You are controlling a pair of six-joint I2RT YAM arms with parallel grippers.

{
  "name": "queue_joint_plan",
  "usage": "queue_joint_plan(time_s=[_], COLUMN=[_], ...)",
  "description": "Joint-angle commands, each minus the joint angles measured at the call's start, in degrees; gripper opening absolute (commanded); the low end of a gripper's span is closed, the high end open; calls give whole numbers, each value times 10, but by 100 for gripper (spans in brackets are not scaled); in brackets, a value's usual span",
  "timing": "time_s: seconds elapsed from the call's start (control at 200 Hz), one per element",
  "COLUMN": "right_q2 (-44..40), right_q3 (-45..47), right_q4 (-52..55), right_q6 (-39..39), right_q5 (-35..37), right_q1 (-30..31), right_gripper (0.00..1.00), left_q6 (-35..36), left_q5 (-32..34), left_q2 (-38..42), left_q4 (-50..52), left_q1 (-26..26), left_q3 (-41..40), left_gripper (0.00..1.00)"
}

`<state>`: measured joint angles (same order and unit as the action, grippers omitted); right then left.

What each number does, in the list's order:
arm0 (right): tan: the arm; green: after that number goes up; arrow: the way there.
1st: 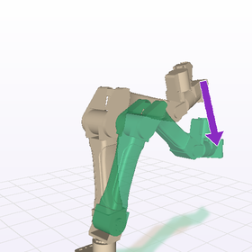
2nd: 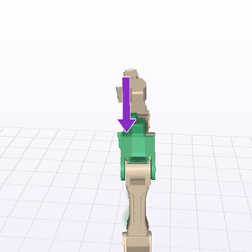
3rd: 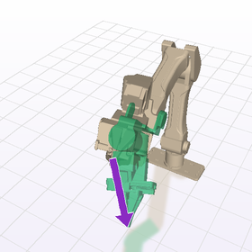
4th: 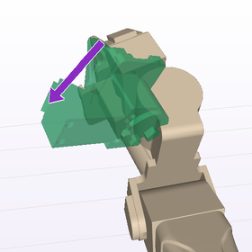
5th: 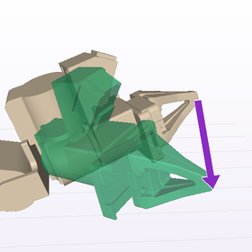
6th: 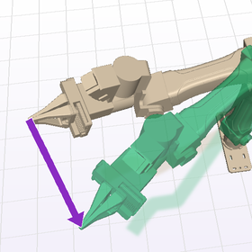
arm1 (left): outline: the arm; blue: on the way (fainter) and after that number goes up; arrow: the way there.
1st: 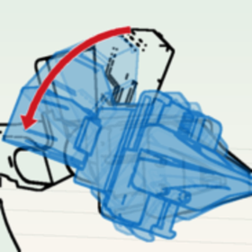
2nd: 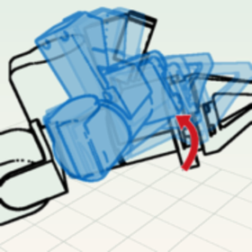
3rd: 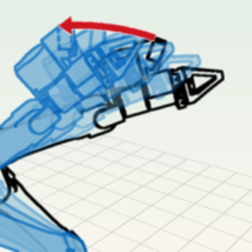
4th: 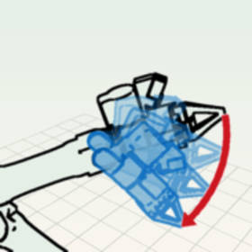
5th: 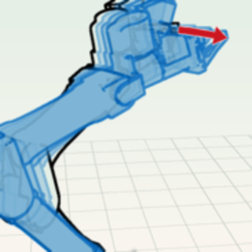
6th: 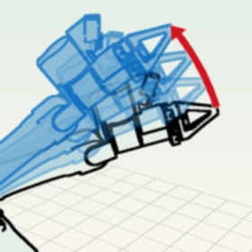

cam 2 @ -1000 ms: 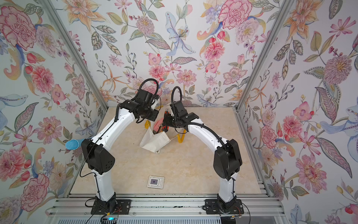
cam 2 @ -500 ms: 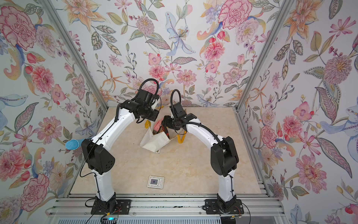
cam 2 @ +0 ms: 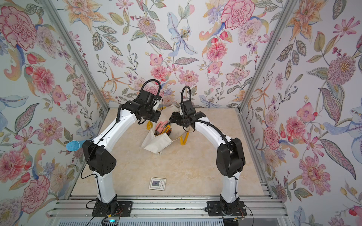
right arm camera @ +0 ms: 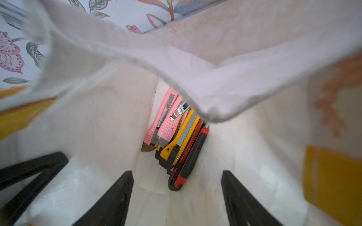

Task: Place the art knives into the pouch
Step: Place the utility knife in the pouch.

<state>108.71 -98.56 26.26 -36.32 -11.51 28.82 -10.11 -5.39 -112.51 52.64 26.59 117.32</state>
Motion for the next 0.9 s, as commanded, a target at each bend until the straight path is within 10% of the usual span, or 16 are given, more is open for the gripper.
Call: queue_joint_plan(time_s=[0.0, 0.896], right_q2=[-52, 67], right_q3=[-12, -14], right_q4=[4, -7], right_q6=[26, 141], right_q5=[7, 3], right_q1=[-41, -96], right_gripper=[76, 63], left_q6=[-9, -17], left_q5=[-1, 11], left_q2=[-7, -39], left_q4=[-27, -2], left_q1=[3, 8], left_q3=[25, 58], left_gripper=[0, 0])
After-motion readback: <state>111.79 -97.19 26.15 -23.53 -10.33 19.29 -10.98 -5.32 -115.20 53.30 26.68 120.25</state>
